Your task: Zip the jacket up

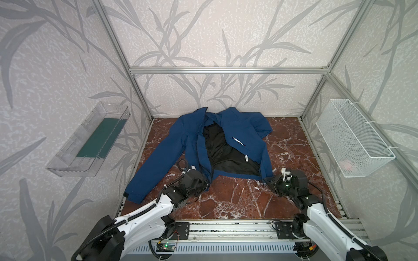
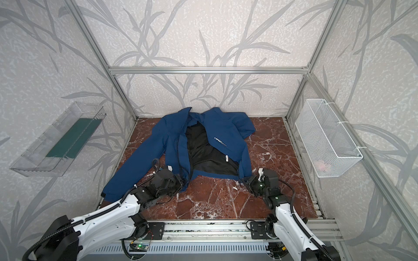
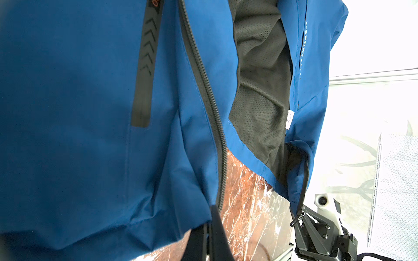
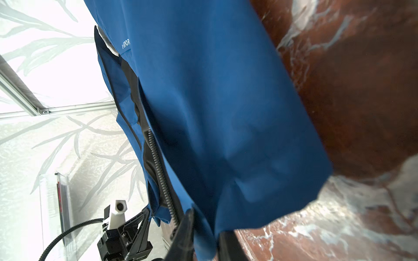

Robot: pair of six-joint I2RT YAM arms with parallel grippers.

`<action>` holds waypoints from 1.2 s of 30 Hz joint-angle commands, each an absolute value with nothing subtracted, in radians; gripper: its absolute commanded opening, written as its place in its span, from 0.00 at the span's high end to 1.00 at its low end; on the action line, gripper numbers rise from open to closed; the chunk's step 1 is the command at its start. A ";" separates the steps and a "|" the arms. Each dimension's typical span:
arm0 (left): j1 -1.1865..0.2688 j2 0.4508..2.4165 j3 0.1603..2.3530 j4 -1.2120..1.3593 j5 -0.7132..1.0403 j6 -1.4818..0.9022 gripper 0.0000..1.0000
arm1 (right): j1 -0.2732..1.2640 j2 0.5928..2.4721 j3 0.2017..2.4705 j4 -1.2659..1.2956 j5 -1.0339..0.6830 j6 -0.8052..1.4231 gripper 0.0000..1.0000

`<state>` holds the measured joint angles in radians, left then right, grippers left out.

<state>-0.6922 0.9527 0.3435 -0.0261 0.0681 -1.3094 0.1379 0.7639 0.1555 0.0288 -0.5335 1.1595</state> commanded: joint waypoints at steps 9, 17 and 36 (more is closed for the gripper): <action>-0.694 0.951 0.376 -0.032 0.044 -1.308 1.00 | 0.135 0.756 0.122 0.095 -0.551 1.203 0.59; -0.693 0.953 0.374 -0.028 0.044 -1.310 1.00 | 0.135 0.797 0.120 0.198 -0.582 1.234 0.47; -0.693 0.951 0.377 -0.027 0.041 -1.310 1.00 | 0.137 0.970 0.129 0.397 -0.646 1.267 0.42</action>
